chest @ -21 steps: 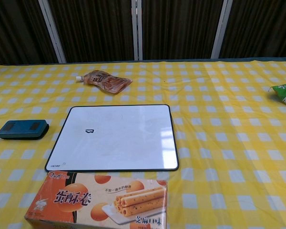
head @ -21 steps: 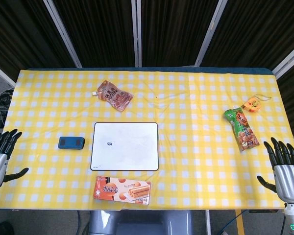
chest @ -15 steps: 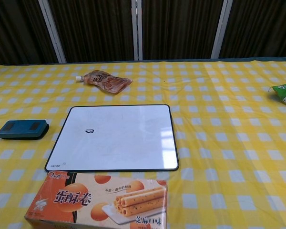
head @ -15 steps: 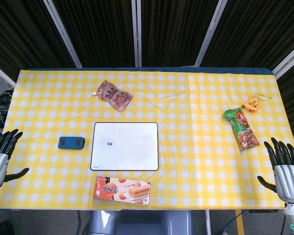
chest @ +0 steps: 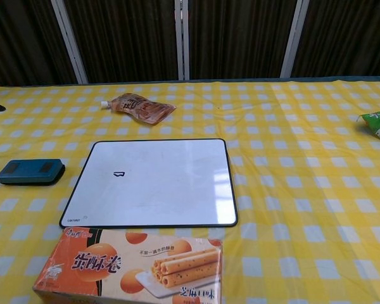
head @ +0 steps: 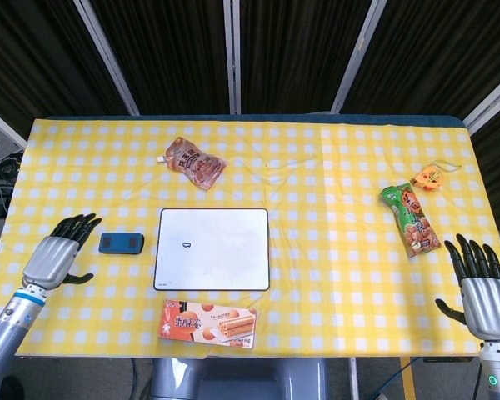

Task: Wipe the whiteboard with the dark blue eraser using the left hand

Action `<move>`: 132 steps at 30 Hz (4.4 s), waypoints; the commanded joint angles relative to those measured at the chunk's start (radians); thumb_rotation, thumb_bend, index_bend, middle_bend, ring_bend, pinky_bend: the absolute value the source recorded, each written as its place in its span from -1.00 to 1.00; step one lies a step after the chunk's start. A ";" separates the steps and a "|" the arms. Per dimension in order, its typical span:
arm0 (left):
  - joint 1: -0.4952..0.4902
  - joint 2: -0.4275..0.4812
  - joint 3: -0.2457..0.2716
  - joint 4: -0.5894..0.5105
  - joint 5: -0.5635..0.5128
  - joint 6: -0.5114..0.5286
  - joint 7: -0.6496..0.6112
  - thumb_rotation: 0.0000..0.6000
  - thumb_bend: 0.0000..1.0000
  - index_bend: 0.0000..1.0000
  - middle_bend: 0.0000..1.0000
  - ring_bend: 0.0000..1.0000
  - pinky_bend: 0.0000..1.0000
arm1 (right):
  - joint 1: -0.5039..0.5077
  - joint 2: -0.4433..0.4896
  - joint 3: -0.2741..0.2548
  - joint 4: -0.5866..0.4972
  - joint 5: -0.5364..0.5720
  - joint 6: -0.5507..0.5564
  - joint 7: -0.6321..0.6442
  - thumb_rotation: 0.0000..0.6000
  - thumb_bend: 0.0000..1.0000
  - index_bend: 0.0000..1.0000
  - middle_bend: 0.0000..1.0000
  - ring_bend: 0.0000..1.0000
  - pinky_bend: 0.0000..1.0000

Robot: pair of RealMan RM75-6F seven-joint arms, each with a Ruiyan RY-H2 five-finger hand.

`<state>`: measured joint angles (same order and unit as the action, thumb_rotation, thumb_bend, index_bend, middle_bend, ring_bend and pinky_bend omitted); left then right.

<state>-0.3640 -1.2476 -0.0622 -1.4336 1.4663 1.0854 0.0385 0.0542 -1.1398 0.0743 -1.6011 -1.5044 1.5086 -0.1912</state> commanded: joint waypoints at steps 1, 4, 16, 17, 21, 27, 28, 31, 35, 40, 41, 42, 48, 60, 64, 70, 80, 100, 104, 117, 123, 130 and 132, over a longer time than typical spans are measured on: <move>-0.074 -0.111 -0.010 0.142 -0.021 -0.073 0.006 1.00 -0.76 -0.53 -0.79 -0.65 -0.52 | 0.002 -0.004 -0.001 0.006 0.008 -0.009 -0.006 1.00 -1.00 -1.00 -1.00 -1.00 -1.00; -0.088 -0.150 -0.008 0.194 -0.011 -0.073 -0.023 1.00 -0.62 -0.42 -0.72 -0.57 -0.47 | 0.003 -0.006 -0.003 0.011 0.015 -0.016 -0.010 1.00 -1.00 -1.00 -1.00 -1.00 -1.00; -0.147 -0.219 -0.017 0.273 -0.022 -0.112 -0.041 1.00 -0.62 -0.43 -0.69 -0.56 -0.43 | 0.000 -0.009 -0.006 0.014 0.025 -0.017 -0.020 1.00 -1.00 -1.00 -1.00 -1.00 -1.00; -0.156 -0.226 -0.018 0.281 -0.035 -0.133 -0.034 1.00 -0.62 -0.44 -0.69 -0.56 -0.42 | 0.000 -0.010 -0.006 0.015 0.027 -0.018 -0.019 1.00 -1.00 -1.00 -1.00 -1.00 -1.00; -0.173 -0.248 -0.023 0.300 -0.069 -0.175 -0.033 1.00 -0.62 -0.46 -0.69 -0.56 -0.38 | 0.001 -0.011 -0.004 0.019 0.032 -0.020 -0.016 1.00 -1.00 -1.00 -1.00 -1.00 -1.00; -0.185 -0.278 -0.028 0.336 -0.093 -0.189 -0.039 1.00 -0.62 -0.46 -0.69 -0.50 -0.28 | 0.003 -0.012 -0.002 0.025 0.041 -0.025 -0.014 1.00 -1.00 -1.00 -1.00 -1.00 -1.00; -0.186 -0.282 -0.027 0.342 -0.094 -0.188 -0.036 1.00 -0.62 -0.44 -0.69 -0.45 -0.21 | 0.004 -0.013 -0.001 0.026 0.042 -0.026 -0.014 1.00 -1.00 -1.00 -1.00 -1.00 -1.00; -0.189 -0.289 -0.024 0.352 -0.099 -0.191 -0.035 1.00 -0.62 -0.38 -0.62 -0.33 -0.04 | 0.005 -0.015 -0.001 0.029 0.045 -0.030 -0.014 1.00 -1.00 -1.00 -1.00 -1.00 -1.00; -0.195 -0.281 -0.021 0.338 -0.114 -0.217 -0.044 1.00 -0.62 -0.18 -0.42 -0.15 0.10 | 0.007 -0.016 -0.002 0.030 0.048 -0.034 -0.015 1.00 -1.00 -1.00 -1.00 -1.00 -1.00; -0.195 -0.256 -0.028 0.295 -0.116 -0.201 -0.067 1.00 -0.61 0.01 -0.28 -0.03 0.17 | 0.006 -0.016 -0.003 0.027 0.044 -0.029 -0.017 1.00 -1.00 -1.00 -1.00 -1.00 -1.00; -0.194 -0.249 -0.031 0.282 -0.110 -0.190 -0.078 1.00 -0.61 0.02 -0.27 -0.03 0.17 | 0.006 -0.016 -0.003 0.027 0.044 -0.029 -0.017 1.00 -1.00 -1.00 -1.00 -1.00 -1.00; -0.193 -0.239 -0.036 0.262 -0.101 -0.172 -0.095 1.00 -0.61 0.03 -0.27 -0.02 0.18 | 0.006 -0.016 -0.003 0.027 0.044 -0.029 -0.017 1.00 -1.00 -1.00 -1.00 -1.00 -1.00; -0.213 -0.198 -0.070 0.163 -0.047 -0.101 -0.167 1.00 -0.61 0.08 -0.23 0.01 0.18 | 0.009 -0.020 -0.003 0.032 0.051 -0.037 -0.024 1.00 -1.00 -1.00 -1.00 -1.00 -1.00; -0.378 -0.377 -0.133 0.185 -0.108 -0.233 -0.125 1.00 -0.61 0.12 -0.22 0.01 0.18 | 0.021 -0.033 0.015 0.067 0.113 -0.076 -0.026 1.00 -1.00 -1.00 -1.00 -1.00 -1.00; -0.406 -0.449 -0.138 0.240 -0.130 -0.258 -0.151 1.00 -0.61 0.15 -0.21 0.02 0.18 | 0.024 -0.037 0.019 0.081 0.130 -0.090 -0.022 1.00 -1.00 -1.00 -1.00 -1.00 -1.00; -0.412 -0.492 -0.125 0.312 -0.115 -0.241 -0.192 1.00 -0.57 0.19 -0.21 0.02 0.18 | 0.023 -0.040 0.018 0.093 0.141 -0.096 -0.017 1.00 -1.00 -1.00 -1.00 -1.00 -1.00; -0.420 -0.559 -0.115 0.445 -0.106 -0.236 -0.296 1.00 -0.54 0.20 -0.20 0.02 0.18 | 0.021 -0.040 0.013 0.088 0.137 -0.091 -0.022 1.00 -1.00 -1.00 -1.00 -1.00 -1.00; -0.451 -0.639 -0.099 0.470 -0.076 -0.215 -0.314 1.00 -0.54 0.29 -0.13 0.07 0.18 | 0.029 -0.047 0.013 0.097 0.145 -0.105 -0.023 1.00 -1.00 -1.00 -1.00 -1.00 -1.00; -0.452 -0.642 -0.105 0.506 -0.087 -0.222 -0.320 1.00 -0.54 0.29 -0.13 0.08 0.19 | 0.029 -0.047 0.013 0.100 0.148 -0.106 -0.021 1.00 -1.00 -1.00 -1.00 -1.00 -1.00; -0.433 -0.623 -0.090 0.609 -0.079 -0.218 -0.410 1.00 -0.54 0.32 -0.11 0.09 0.20 | 0.029 -0.049 0.011 0.096 0.146 -0.103 -0.027 1.00 -1.00 -1.00 -1.00 -1.00 -1.00; -0.442 -0.642 -0.083 0.604 -0.063 -0.217 -0.441 1.00 -0.54 0.32 -0.11 0.10 0.20 | 0.030 -0.048 0.012 0.096 0.149 -0.104 -0.028 1.00 -1.00 -1.00 -1.00 -1.00 -1.00; -0.461 -0.679 -0.073 0.551 -0.033 -0.201 -0.442 1.00 -0.54 0.32 -0.11 0.10 0.20 | 0.027 -0.045 0.014 0.100 0.155 -0.104 -0.019 1.00 -1.00 -1.00 -1.00 -1.00 -1.00; -0.465 -0.688 -0.073 0.539 -0.031 -0.199 -0.432 1.00 -0.54 0.32 -0.11 0.10 0.20 | 0.026 -0.044 0.014 0.101 0.157 -0.104 -0.016 1.00 -1.00 -1.00 -1.00 -1.00 -1.00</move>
<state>-0.8263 -1.9310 -0.1363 -0.8892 1.4328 0.8841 -0.3981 0.0808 -1.1844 0.0883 -1.4999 -1.3481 1.4049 -0.2076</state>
